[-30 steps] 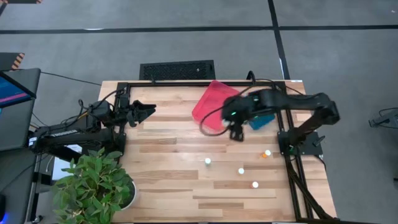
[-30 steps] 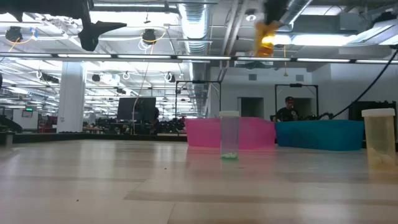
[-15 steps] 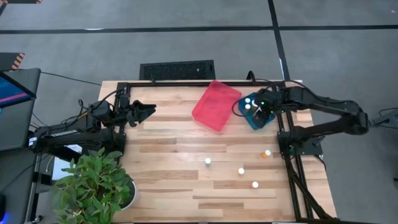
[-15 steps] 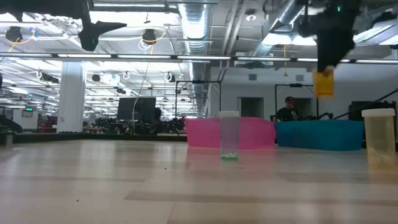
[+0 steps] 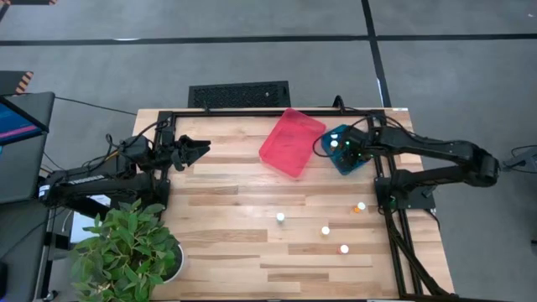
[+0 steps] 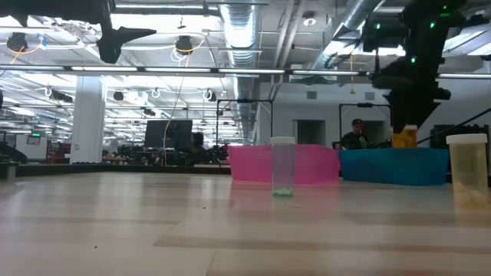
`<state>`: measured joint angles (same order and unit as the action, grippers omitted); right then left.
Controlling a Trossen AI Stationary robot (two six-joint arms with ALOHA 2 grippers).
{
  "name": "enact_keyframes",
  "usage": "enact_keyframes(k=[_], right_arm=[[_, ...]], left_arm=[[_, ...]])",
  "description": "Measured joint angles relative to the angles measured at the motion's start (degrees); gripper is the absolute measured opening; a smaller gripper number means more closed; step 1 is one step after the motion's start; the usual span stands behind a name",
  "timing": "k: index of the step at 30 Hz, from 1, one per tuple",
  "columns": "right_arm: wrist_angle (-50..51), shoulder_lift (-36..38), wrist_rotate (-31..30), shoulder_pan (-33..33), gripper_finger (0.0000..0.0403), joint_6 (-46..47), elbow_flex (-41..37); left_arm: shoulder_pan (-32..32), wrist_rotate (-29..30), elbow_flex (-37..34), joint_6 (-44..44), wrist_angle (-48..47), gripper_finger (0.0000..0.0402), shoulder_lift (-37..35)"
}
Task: Pick and place medicine bottles into bin by pill shape (circle, oval)
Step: Put the large orange capsule bottle into the blue bin
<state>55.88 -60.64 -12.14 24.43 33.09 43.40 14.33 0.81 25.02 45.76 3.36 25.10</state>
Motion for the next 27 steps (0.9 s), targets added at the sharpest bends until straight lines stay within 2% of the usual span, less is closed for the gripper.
enact_keyframes(k=[16,27], right_arm=[[-7.4,-2.5,-0.1,6.2,0.0223,-0.3,-4.7],[-8.5,-2.5,0.0,6.5,0.0223,-0.6,-4.7]], left_arm=[[0.0,0.1,0.0,0.0,0.0,0.0300,0.0],[0.0,0.1,0.0,0.1,0.0,0.0300,0.0]])
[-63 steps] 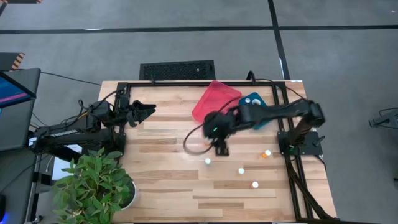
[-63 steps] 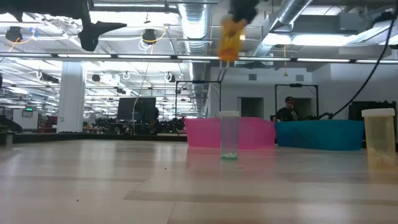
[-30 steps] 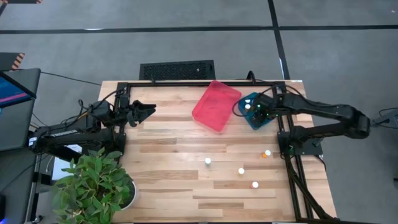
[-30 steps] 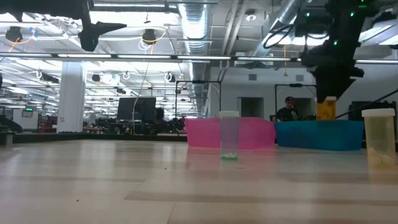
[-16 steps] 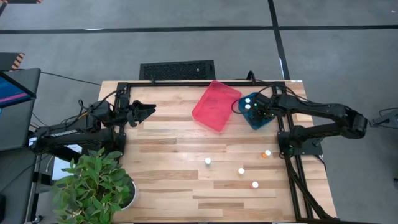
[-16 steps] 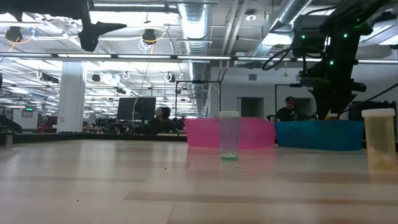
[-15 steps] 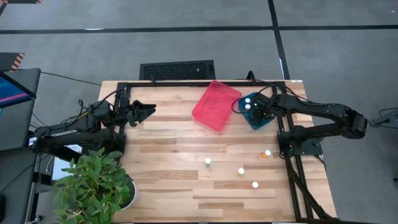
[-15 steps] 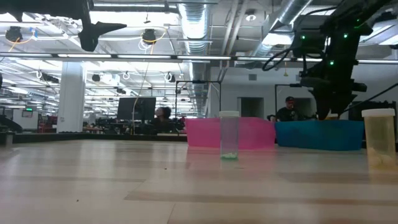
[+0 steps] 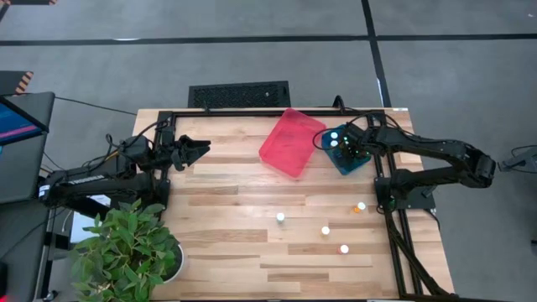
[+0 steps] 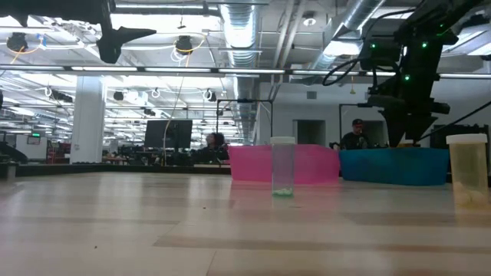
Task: Pick and place medicine bottles into bin by pill shape (circle, oval)
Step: Put the large orange capsule bottle into the blue bin
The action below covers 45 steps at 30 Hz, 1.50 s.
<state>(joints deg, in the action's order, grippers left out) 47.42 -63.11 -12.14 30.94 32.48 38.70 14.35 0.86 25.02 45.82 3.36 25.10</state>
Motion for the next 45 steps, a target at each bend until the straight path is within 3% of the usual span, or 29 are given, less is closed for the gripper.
enact_keyframes(k=[14,30,45], right_arm=[[-1.8,-0.2,0.0,0.3,0.0223,-1.0,0.0],[-4.4,-5.5,0.1,0.3,0.0223,-1.5,0.0],[-1.3,-5.4,0.5,0.3,0.0270,-2.6,2.8]], left_arm=[[0.0,0.0,0.0,0.0,0.0,0.0300,0.0],[0.0,0.0,0.0,0.1,0.1,0.0300,0.0],[0.0,0.0,0.0,0.0,0.1,0.0300,0.0]])
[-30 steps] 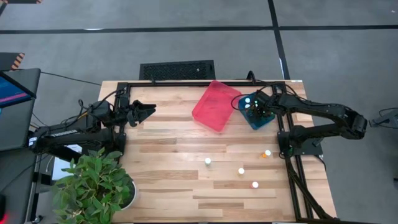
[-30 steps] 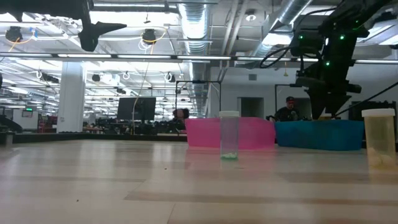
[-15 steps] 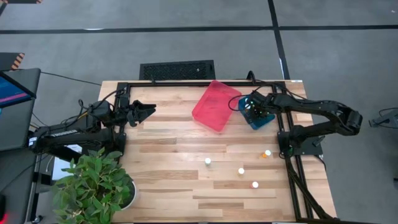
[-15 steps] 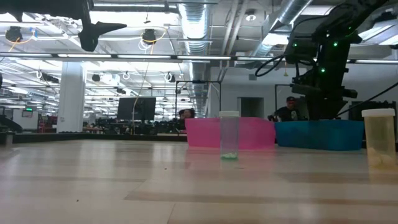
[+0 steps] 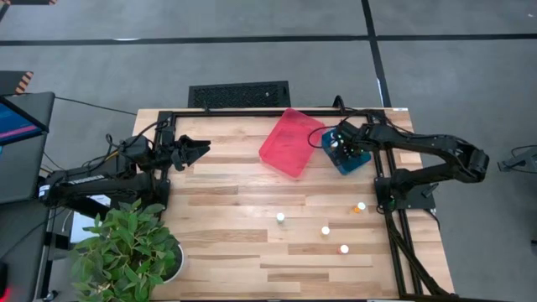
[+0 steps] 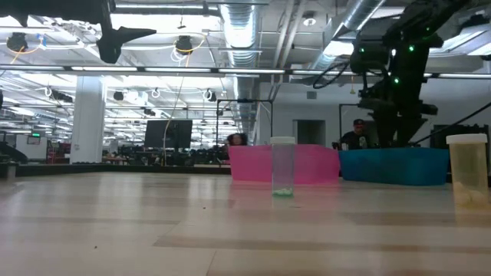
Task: Pick and place medicine bottles into bin by pill shape (circle, oval)
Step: Put the large orange capsule bottle into the blue bin, then put the small orange tablet bottle into the red bin
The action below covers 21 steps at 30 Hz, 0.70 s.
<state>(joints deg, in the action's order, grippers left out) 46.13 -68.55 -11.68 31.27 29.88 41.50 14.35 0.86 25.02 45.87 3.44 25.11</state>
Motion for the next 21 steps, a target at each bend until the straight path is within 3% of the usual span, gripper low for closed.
enact_keyframes(k=[8,12,16,21], right_arm=[[11.0,0.0,0.1,-0.6,0.0270,-3.2,10.9],[20.0,1.1,4.3,-4.4,0.0270,-1.8,16.4],[24.7,5.3,8.5,-14.4,0.0270,6.6,17.8],[28.7,11.3,8.4,-31.7,0.0270,27.6,15.0]], left_arm=[[0.0,0.0,0.0,0.0,0.0,0.0300,0.0],[0.0,0.0,0.0,0.0,0.0,0.0300,0.0],[0.0,0.0,0.0,0.0,0.0,0.0300,0.0],[0.0,0.0,0.0,0.0,0.0,0.0300,0.0]])
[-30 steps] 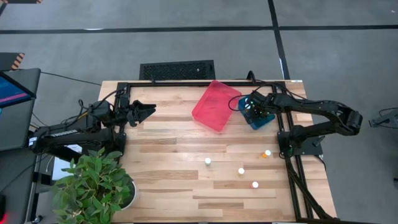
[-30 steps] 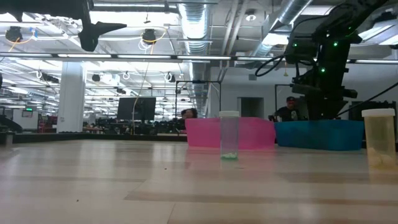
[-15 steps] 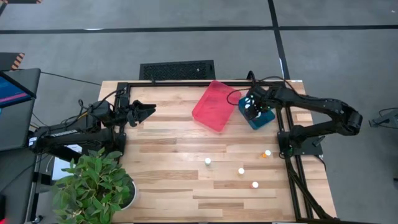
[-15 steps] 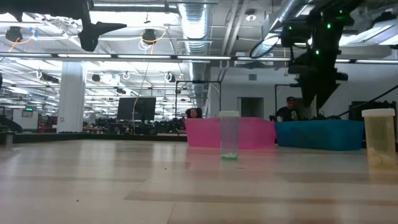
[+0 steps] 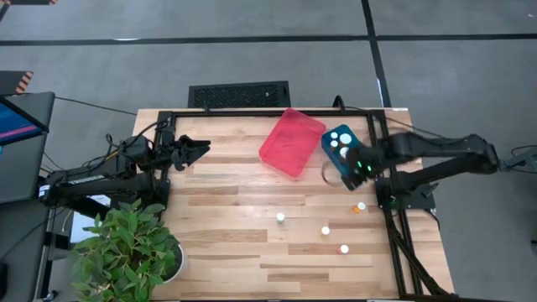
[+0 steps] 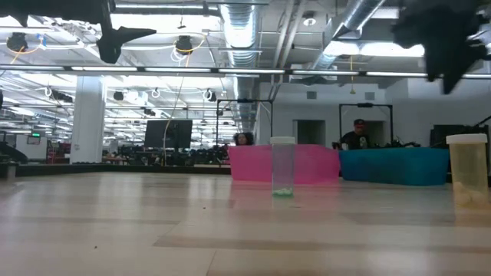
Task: Pick and place medicine bottles into bin by pill shape (circle, oval)
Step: Put the small orange tablet bottle into the red bin
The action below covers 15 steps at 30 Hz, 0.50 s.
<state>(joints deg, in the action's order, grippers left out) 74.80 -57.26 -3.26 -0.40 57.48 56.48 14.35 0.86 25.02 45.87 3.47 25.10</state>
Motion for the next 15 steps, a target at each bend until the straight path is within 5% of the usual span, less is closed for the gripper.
enact_keyframes(k=[7,15], right_arm=[[-0.5,1.1,-2.7,-20.1,0.0270,25.2,-5.4],[-4.7,-4.5,-2.7,-30.1,0.0270,34.7,-10.1]], left_arm=[[0.0,2.3,0.0,0.7,0.0,0.0300,0.0],[0.0,2.4,0.0,1.2,-0.1,0.0300,0.0]])
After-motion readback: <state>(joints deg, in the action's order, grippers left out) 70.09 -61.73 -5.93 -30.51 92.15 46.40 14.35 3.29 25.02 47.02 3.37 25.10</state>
